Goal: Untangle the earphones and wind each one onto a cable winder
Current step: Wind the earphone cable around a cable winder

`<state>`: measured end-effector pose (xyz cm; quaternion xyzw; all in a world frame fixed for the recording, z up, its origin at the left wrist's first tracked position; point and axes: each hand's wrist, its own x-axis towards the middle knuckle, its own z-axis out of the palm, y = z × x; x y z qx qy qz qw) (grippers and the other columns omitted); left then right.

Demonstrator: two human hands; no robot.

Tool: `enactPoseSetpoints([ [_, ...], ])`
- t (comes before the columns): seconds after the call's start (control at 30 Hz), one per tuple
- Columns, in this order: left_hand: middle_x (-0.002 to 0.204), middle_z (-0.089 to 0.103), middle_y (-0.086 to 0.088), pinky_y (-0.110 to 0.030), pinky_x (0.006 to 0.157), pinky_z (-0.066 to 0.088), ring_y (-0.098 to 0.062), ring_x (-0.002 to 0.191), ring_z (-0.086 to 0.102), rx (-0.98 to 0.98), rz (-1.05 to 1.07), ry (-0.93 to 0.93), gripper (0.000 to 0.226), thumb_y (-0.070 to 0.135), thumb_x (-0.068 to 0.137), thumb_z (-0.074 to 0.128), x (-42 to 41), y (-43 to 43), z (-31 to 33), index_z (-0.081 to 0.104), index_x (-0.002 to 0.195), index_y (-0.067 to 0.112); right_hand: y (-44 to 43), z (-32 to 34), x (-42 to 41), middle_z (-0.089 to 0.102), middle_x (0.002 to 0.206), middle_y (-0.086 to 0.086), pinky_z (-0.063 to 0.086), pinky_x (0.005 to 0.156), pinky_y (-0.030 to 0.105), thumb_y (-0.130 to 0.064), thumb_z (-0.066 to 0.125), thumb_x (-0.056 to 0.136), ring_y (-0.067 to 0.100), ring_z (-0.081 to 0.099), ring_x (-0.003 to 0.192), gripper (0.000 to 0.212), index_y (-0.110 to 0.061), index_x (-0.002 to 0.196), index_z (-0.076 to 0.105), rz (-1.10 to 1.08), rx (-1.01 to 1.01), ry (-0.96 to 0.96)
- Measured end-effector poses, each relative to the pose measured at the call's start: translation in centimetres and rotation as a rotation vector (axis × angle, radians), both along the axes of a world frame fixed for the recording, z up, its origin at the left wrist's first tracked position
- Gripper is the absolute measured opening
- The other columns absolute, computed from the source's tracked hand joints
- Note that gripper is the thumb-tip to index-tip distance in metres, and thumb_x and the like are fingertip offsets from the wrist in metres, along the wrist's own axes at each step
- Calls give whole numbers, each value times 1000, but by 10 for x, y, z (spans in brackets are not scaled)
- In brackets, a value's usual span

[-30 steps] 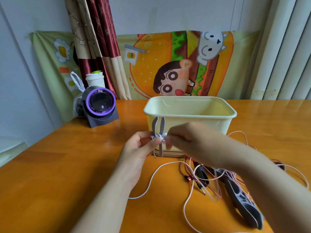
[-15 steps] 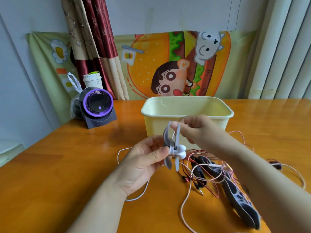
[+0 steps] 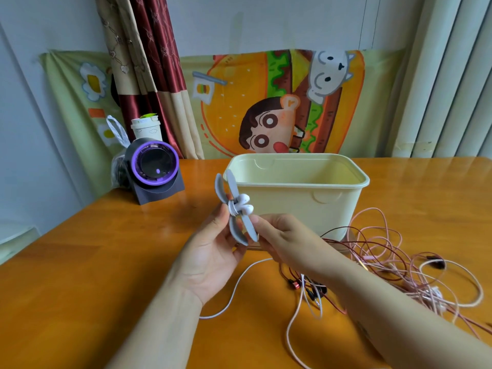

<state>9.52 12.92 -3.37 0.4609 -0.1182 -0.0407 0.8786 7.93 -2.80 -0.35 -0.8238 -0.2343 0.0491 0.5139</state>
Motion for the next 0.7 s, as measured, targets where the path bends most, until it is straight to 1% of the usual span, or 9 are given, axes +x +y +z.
enactPoseSetpoints([
  [0.07, 105, 70, 1, -36, 102, 43, -20, 106, 60, -75, -52, 19, 63, 48, 54, 90, -1, 2, -6, 73, 108, 20, 0, -1, 0, 34, 55, -3, 23, 46, 22, -35, 37, 101, 10, 24, 47, 45, -2, 73, 48, -1, -36, -9],
  [0.17, 93, 66, 9, -25, 84, 44, -7, 85, 53, -164, -97, 34, 52, 42, 57, 91, -1, 8, -6, 71, 101, 22, 1, 0, -1, 40, 54, -7, 27, 44, 16, -28, 37, 102, 7, 29, 45, 37, -14, 69, 48, 19, -120, -27],
  [0.23, 92, 64, 9, -26, 84, 42, -7, 84, 49, -172, -111, 59, 49, 41, 60, 90, 0, 8, -3, 70, 101, 22, 0, 2, -2, 41, 56, -5, 27, 44, 15, -25, 38, 102, 6, 30, 44, 37, -18, 69, 53, 29, -159, -44],
  [0.3, 94, 64, 8, -29, 85, 42, -10, 86, 48, -173, -90, 73, 46, 40, 64, 88, -2, 5, -3, 70, 102, 21, -2, 4, -1, 41, 57, -4, 28, 44, 14, -24, 37, 102, 6, 31, 45, 36, -16, 79, 63, 48, -185, -27],
  [0.37, 95, 67, 10, -28, 74, 46, -9, 84, 52, -124, -33, 102, 43, 43, 63, 85, -6, 2, -1, 73, 99, 23, -4, 4, -1, 41, 56, -5, 28, 43, 14, -25, 36, 103, 5, 31, 44, 37, -9, 91, 67, 94, -202, 37],
  [0.43, 95, 68, 12, -27, 69, 46, -8, 82, 55, -83, -4, 126, 38, 48, 69, 77, -11, -2, 3, 74, 98, 25, -3, 4, -1, 40, 54, -6, 28, 43, 14, -26, 35, 103, 6, 30, 44, 37, -9, 94, 67, 140, -224, 94],
  [0.53, 96, 69, 11, -29, 75, 40, -10, 86, 52, -78, 35, 159, 31, 39, 80, 59, -15, -6, 4, 70, 104, 23, -4, 8, -3, 41, 54, -8, 28, 44, 15, -27, 36, 103, 6, 31, 44, 36, -12, 92, 67, 139, -263, 103],
  [0.63, 99, 73, 9, -27, 89, 38, -6, 88, 54, -92, 105, 206, 39, 35, 74, 62, -17, -8, 6, 70, 109, 20, -6, 15, -5, 45, 54, -9, 31, 48, 18, -27, 37, 102, 5, 35, 44, 36, -15, 87, 67, 103, -348, 22],
  [0.7, 96, 74, 8, -22, 83, 39, -4, 83, 55, -70, 120, 211, 38, 34, 74, 62, -20, -10, 8, 70, 108, 19, -4, 19, -9, 48, 59, -5, 32, 49, 19, -25, 37, 102, 5, 37, 45, 35, -15, 87, 67, 91, -426, -39],
])
